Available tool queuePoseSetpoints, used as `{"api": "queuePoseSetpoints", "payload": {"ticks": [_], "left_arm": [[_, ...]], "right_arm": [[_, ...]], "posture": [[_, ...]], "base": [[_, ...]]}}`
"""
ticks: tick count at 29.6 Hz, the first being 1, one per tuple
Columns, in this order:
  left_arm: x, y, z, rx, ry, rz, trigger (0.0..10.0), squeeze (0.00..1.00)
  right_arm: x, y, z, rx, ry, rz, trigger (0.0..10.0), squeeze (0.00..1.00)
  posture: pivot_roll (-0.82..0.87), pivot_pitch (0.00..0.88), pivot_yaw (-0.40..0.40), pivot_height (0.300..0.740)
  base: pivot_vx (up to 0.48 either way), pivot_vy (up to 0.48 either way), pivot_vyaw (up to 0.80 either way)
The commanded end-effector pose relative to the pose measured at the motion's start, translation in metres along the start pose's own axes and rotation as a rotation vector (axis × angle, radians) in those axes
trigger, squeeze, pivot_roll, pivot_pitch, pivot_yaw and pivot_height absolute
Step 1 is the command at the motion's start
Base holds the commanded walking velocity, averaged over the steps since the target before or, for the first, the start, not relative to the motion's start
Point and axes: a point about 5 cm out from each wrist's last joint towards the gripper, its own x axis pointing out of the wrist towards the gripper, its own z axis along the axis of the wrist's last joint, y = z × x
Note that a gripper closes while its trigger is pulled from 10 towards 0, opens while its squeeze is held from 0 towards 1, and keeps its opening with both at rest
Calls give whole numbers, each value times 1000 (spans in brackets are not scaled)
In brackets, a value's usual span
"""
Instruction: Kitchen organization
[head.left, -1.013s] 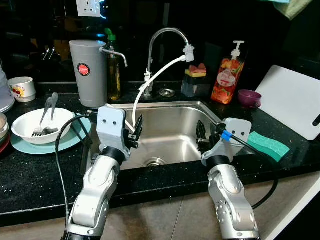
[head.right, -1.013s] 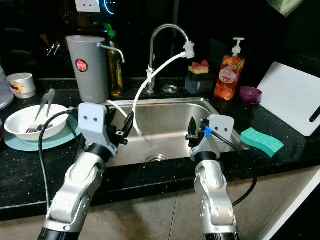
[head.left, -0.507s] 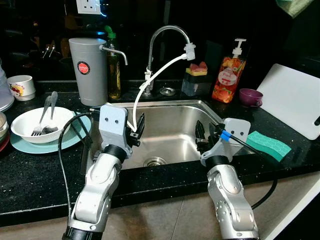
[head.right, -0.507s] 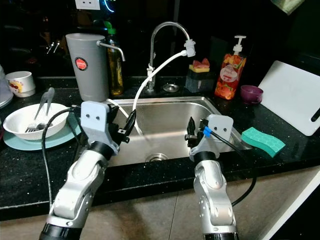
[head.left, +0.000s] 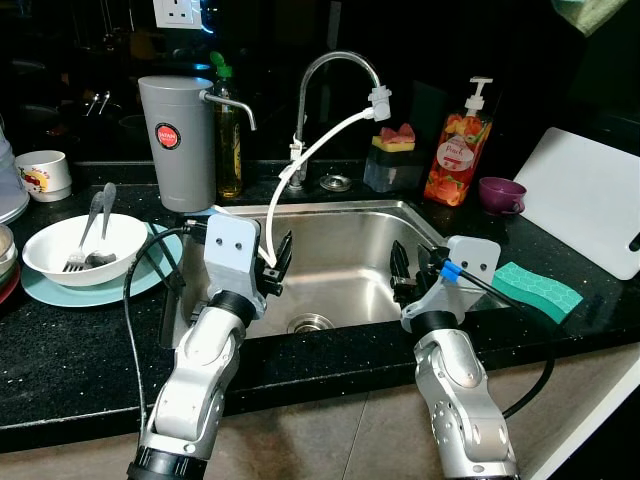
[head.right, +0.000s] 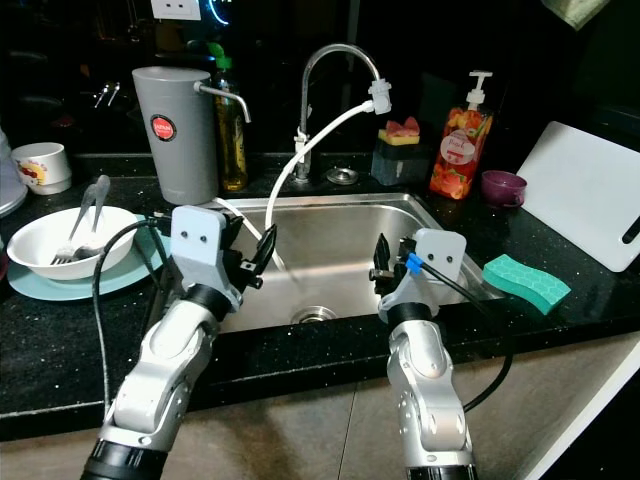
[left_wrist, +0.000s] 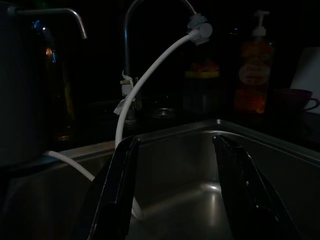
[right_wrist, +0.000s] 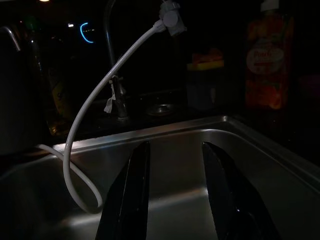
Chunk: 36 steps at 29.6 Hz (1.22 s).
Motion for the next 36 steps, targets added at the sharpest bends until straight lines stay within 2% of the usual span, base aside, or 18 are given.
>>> {"api": "queuePoseSetpoints", "payload": {"ticks": [1, 16, 36], "left_arm": [[2, -2, 1, 17, -8, -18, 10000, 0], [-4, -7, 2, -12, -14, -10, 10000, 0], [-6, -4, 1, -16, -6, 13, 10000, 0]], "right_arm": [[0, -1, 1, -1, -5, 1, 10000, 0], [1, -1, 3, -1, -6, 1, 10000, 0], [-2, -3, 4, -9, 0, -5, 10000, 0]], "posture": [[139, 49, -82, 740], [129, 59, -94, 740], [115, 72, -95, 740]], "base": [[0, 0, 0], [0, 0, 0], [0, 0, 0]]}}
